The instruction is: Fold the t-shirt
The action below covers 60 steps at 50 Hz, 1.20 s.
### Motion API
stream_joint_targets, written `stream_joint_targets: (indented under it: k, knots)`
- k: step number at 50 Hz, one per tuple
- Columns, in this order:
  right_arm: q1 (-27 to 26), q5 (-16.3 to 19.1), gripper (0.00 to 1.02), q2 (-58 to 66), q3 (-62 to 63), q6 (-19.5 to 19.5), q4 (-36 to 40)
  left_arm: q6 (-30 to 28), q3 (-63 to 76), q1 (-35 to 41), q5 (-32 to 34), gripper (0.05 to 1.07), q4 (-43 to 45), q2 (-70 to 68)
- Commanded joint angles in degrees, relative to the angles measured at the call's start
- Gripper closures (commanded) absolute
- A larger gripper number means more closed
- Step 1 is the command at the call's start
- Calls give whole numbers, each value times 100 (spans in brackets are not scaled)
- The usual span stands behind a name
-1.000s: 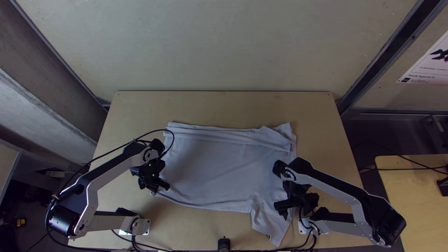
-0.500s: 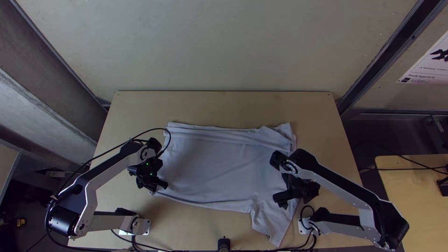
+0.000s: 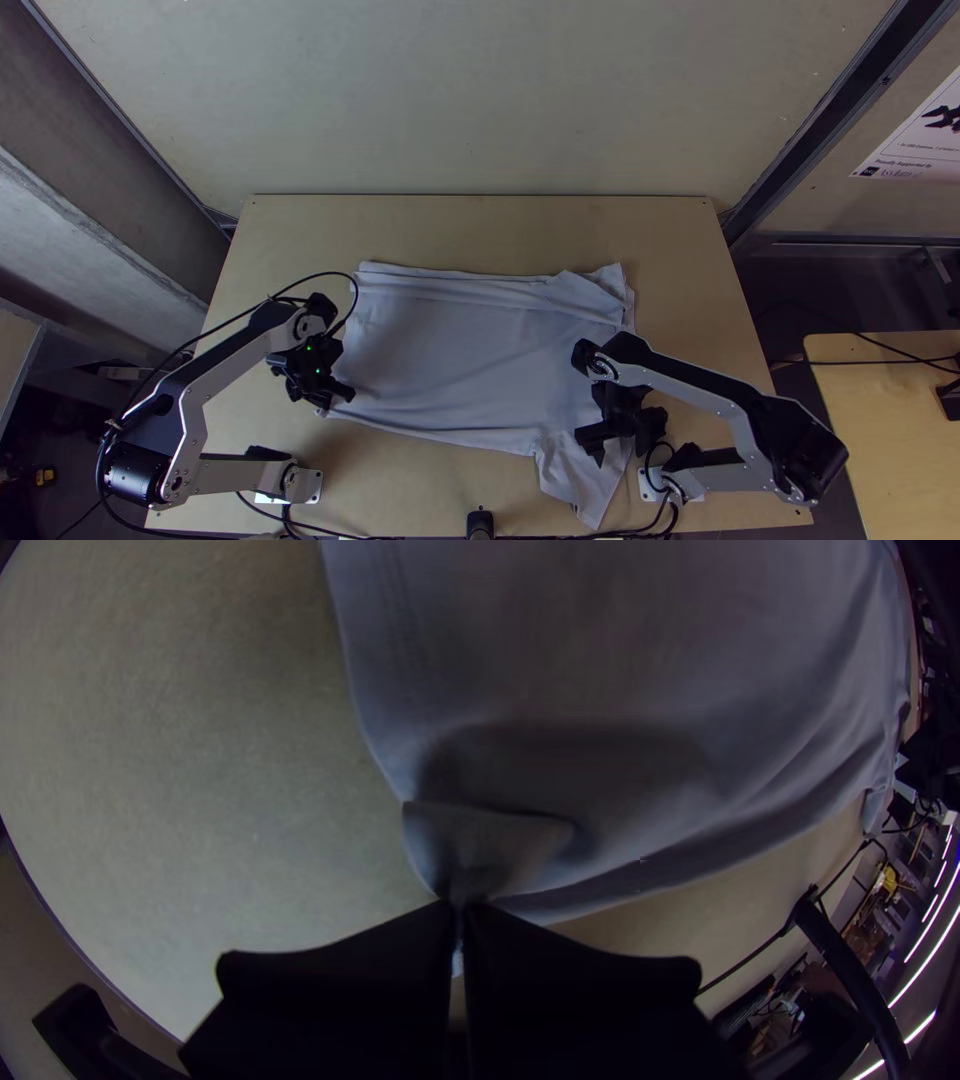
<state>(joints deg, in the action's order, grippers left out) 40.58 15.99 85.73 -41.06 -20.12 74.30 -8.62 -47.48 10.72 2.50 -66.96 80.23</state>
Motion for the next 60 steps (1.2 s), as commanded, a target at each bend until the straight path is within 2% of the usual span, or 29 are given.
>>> stream_joint_targets:
  k: [1,10,13,21,23,25,27,42,60]
  knots:
    - [-103,159,7,137,265,228,-162,-192,55,-96,22,105,-124,-104]
    - [-199,247,10,664,485,404,-566,-228,29,-140,13,105,-133,-104]
    - [-199,247,18,761,537,430,-759,-254,11,-184,13,105,-124,-86]
    - [-41,159,63,778,502,430,-1164,-280,-59,-228,13,105,-124,-25]
    - [-6,80,79,734,467,430,-1243,-280,-77,-237,13,105,-124,-16]
    - [12,-61,99,673,414,430,-1348,-289,-94,-237,13,105,-133,-16]
    - [3,-157,99,558,370,386,-1375,-289,-112,-246,13,105,-133,-7]
    - [-138,-175,99,-74,-236,342,-830,-342,-226,-395,22,105,-124,28]
    - [-630,-940,99,-857,-948,377,-320,-87,-921,-545,101,105,-116,-16]
